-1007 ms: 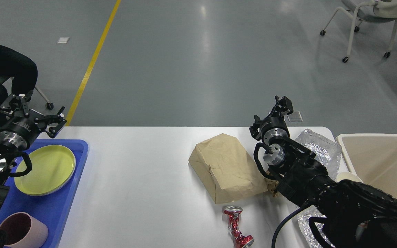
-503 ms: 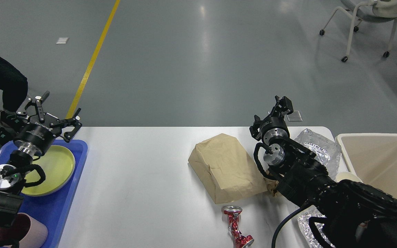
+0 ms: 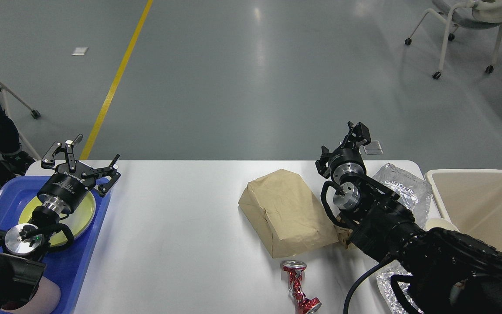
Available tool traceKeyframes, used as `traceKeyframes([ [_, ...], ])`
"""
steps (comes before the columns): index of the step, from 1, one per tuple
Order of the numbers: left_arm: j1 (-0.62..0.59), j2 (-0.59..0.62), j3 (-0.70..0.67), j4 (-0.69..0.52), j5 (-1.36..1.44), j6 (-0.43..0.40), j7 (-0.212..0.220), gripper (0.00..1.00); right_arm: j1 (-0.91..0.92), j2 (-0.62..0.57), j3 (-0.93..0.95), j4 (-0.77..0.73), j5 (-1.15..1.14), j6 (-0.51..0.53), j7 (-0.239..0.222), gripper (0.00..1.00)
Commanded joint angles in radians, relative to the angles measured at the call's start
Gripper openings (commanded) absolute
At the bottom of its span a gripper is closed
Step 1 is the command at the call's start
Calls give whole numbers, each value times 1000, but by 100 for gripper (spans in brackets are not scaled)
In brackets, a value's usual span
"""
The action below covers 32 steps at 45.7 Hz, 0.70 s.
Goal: Tidy desktop
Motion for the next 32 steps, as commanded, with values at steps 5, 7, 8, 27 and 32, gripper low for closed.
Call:
traceKeyframes([
  [5, 12, -10, -9, -2, 1, -16, -17, 96, 1, 0, 0, 0, 0, 0, 0, 100],
  [7, 12, -11, -5, -2, 1, -20, -32, 96, 1, 0, 0, 0, 0, 0, 0, 100],
  [8, 12, -13, -5, -2, 1, -22, -40, 96, 1, 0, 0, 0, 0, 0, 0, 100],
  [27, 32, -27, -3, -2, 1, -52, -149, 96, 1, 0, 0, 0, 0, 0, 0, 100],
  [32, 32, -27, -3, -2, 1, -52, -149, 96, 1, 0, 0, 0, 0, 0, 0, 100],
])
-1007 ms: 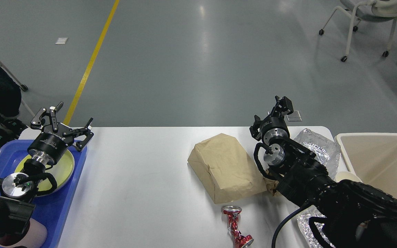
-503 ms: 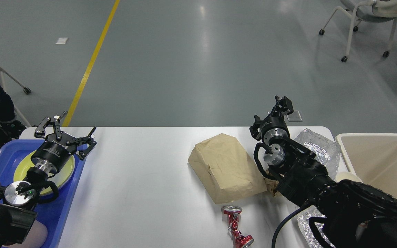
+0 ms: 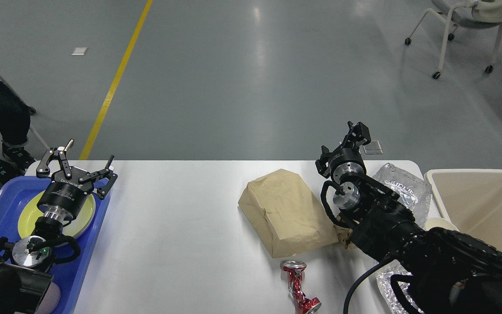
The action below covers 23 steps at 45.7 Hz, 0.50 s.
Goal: Tidy desktop
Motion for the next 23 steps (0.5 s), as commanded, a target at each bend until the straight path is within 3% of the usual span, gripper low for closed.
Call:
traceKeyframes([
  [1, 0, 0, 0, 0, 0, 0, 0, 96, 0, 0, 0, 0, 0, 0, 0, 100],
  [23, -1, 0, 0, 0, 0, 0, 0, 96, 0, 0, 0, 0, 0, 0, 0, 100],
])
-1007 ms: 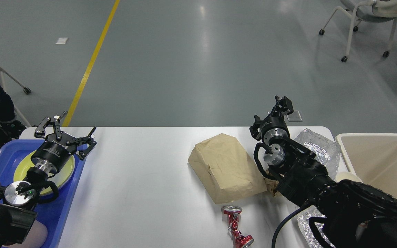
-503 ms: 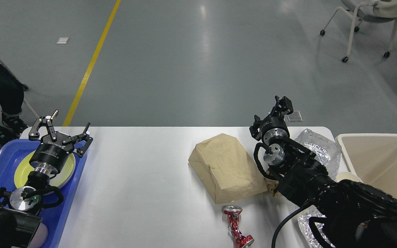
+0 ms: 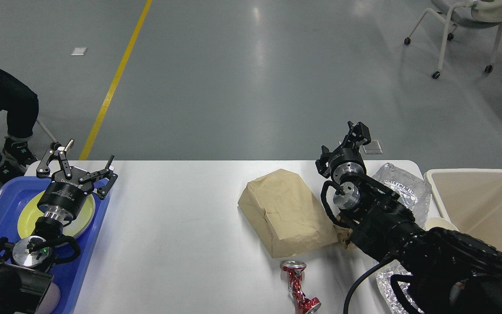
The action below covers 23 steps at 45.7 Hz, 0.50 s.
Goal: Tidy desktop
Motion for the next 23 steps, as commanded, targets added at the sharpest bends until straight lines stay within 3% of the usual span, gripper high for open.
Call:
traceKeyframes([
  [1, -1, 1, 0, 0, 0, 0, 0, 96, 0, 0, 0, 0, 0, 0, 0, 100],
  [23, -1, 1, 0, 0, 0, 0, 0, 96, 0, 0, 0, 0, 0, 0, 0, 100],
])
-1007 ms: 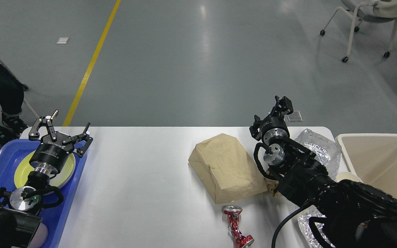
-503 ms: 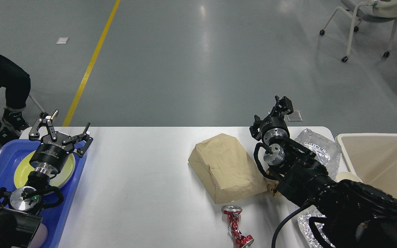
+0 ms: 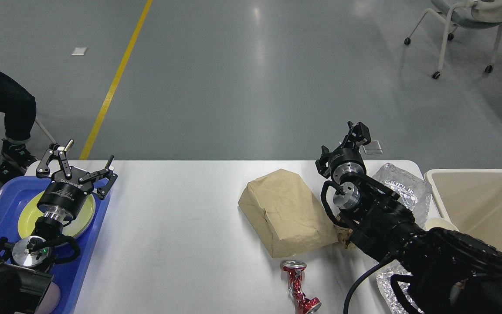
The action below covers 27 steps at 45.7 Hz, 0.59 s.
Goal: Tidy desktop
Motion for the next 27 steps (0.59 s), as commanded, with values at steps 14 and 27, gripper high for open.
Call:
traceKeyframes([
  [14, -1, 0, 0, 0, 0, 0, 0, 97, 1, 0, 0, 0, 0, 0, 0, 100],
  [27, -1, 0, 0, 0, 0, 0, 0, 96, 1, 0, 0, 0, 0, 0, 0, 100],
])
